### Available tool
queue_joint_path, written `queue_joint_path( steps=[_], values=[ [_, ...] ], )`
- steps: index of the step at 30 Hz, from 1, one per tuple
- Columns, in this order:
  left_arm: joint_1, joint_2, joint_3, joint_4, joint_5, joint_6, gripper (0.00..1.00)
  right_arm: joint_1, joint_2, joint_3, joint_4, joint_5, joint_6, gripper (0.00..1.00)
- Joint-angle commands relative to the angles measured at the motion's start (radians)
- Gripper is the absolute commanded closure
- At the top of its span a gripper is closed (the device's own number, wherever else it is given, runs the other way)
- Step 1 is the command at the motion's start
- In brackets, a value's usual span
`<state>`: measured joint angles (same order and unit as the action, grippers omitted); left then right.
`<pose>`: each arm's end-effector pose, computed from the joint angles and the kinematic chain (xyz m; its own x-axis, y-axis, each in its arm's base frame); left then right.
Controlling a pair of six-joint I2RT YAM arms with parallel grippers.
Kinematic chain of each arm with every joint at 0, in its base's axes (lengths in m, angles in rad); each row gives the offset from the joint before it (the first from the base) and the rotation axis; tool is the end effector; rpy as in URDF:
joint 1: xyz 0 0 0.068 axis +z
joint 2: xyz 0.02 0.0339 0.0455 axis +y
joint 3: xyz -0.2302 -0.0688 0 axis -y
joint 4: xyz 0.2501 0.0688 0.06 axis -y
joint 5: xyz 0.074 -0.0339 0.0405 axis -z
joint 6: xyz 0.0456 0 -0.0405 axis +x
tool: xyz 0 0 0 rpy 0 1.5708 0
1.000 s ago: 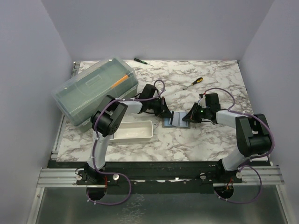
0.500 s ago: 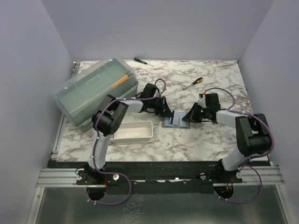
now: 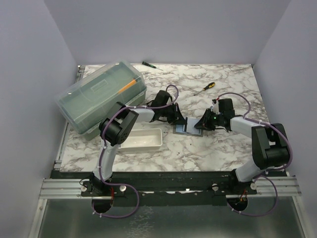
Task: Put the credit cards into the card holder
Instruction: Insert the credit card into the card holder.
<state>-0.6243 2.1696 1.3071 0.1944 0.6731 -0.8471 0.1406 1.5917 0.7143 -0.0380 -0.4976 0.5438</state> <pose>0.3437 -0.2827 0.0848 -0.9729 -0.0213 -0.2304 0.1889 0.5020 -0.8440 0.2943 0.0636 0.0992 -0.8845 0.3340 -0.3258 0.0543 0.7671 0.6392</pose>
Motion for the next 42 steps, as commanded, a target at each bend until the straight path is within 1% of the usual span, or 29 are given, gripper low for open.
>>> queue_joint_path(
  steps=[1, 6, 10, 12, 15, 17, 24, 28, 31, 32, 37, 39, 42],
  values=[
    [-0.006, 0.003, -0.025, 0.006, -0.106, 0.004, 1.00, -0.021, -0.041, 0.007, -0.160, 0.122, -0.060, 0.78],
    [-0.006, 0.022, -0.014, 0.005, -0.084, 0.004, 1.00, -0.029, -0.054, -0.006, -0.175, 0.136, -0.070, 0.75],
    [-0.006, 0.022, -0.017, 0.005, -0.079, 0.008, 1.00, -0.032, -0.075, 0.002, -0.186, 0.159, -0.073, 0.70],
    [-0.006, 0.021, -0.017, 0.002, -0.079, 0.009, 1.00, -0.042, -0.074, 0.007, -0.183, 0.146, -0.082, 0.67],
    [-0.006, 0.022, -0.014, -0.003, -0.074, 0.010, 1.00, -0.051, -0.047, 0.015, -0.175, 0.136, -0.093, 0.67],
    [-0.010, 0.021, -0.010, -0.007, -0.071, 0.006, 1.00, -0.052, -0.024, 0.012, -0.156, 0.112, -0.098, 0.70],
    [-0.037, 0.030, 0.013, -0.011, -0.086, -0.043, 1.00, -0.052, 0.022, -0.019, -0.076, 0.006, -0.083, 0.86],
    [-0.070, 0.036, 0.027, -0.011, -0.131, -0.058, 1.00, -0.051, 0.019, -0.033, -0.044, -0.030, -0.063, 0.92],
    [-0.073, 0.032, 0.027, -0.034, -0.145, -0.056, 1.00, -0.052, 0.017, -0.035, -0.047, -0.028, -0.063, 0.93],
    [-0.074, 0.024, 0.031, -0.062, -0.168, -0.036, 0.97, -0.052, 0.017, -0.034, -0.050, -0.024, -0.066, 0.94],
    [-0.086, -0.027, 0.057, -0.229, -0.312, 0.083, 0.73, -0.052, 0.022, -0.034, -0.054, -0.020, -0.075, 0.97],
    [-0.098, -0.033, 0.075, -0.277, -0.361, 0.125, 0.67, -0.051, 0.026, -0.032, -0.053, -0.019, -0.078, 0.97],
    [-0.136, -0.030, 0.113, -0.319, -0.427, 0.183, 0.62, -0.051, 0.036, -0.028, -0.051, -0.017, -0.079, 0.97]
  ],
)
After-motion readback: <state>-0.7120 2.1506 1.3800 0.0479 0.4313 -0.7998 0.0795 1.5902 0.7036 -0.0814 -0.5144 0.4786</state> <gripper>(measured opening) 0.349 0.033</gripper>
